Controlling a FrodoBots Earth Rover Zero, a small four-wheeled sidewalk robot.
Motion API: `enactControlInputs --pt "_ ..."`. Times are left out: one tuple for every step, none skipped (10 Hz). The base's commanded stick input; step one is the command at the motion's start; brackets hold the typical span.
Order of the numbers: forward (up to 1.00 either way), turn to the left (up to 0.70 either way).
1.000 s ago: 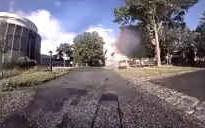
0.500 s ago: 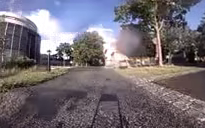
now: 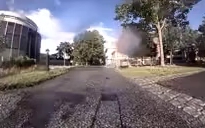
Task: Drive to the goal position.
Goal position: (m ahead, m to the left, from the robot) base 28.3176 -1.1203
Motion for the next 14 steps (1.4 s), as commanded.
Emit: enactControlInputs --pt "0.50 0.00" --pt "0.50 0.00" --pt "0.50 0.00" --pt "0.50 0.00" --pt "0.50 0.00" --pt "0.50 0.00" --pt "0.50 0.00" --pt "0.50 0.00" --pt "0.50 0.00" --pt "0.50 0.00" --pt "0.50 0.00" --pt "0.50 0.00" --pt "0.50 0.00" --pt "0.50 0.00"
